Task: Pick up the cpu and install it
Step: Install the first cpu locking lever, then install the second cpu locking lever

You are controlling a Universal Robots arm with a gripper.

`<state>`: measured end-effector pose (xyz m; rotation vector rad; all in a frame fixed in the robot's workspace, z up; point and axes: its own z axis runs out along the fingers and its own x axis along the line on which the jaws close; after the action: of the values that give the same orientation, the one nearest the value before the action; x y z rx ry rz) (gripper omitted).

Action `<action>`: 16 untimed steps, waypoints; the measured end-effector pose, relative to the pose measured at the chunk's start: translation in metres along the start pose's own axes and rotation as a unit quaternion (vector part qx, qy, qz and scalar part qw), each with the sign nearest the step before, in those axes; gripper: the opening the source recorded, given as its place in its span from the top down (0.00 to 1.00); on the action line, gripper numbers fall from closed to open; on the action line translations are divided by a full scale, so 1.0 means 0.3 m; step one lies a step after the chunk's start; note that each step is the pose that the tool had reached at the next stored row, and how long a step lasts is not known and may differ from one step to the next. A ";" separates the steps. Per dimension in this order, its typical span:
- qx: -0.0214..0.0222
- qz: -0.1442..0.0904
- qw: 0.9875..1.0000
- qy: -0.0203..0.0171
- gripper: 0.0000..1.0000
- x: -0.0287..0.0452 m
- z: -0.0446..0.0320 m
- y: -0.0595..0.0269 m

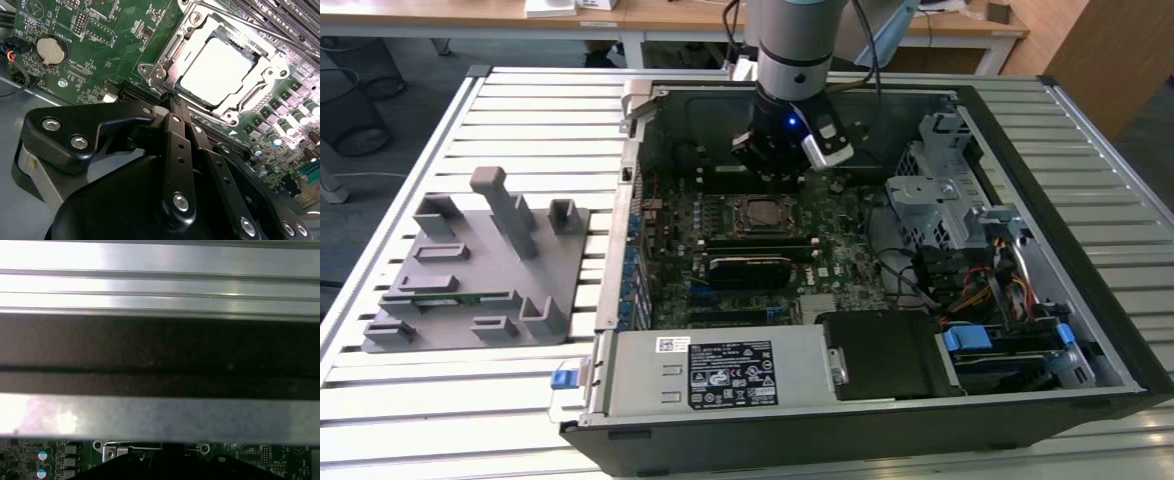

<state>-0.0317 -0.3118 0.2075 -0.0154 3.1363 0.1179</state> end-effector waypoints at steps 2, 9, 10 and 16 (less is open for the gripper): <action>0.000 0.000 1.000 0.000 0.89 0.000 0.000 -0.002; 0.000 0.000 1.000 0.000 0.89 0.000 -0.001 -0.013; 0.000 0.000 1.000 0.000 0.89 0.000 -0.001 -0.015; 0.000 0.000 1.000 0.000 0.89 0.000 -0.002 -0.029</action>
<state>-0.0315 -0.3206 0.2075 -0.0153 3.1363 0.1179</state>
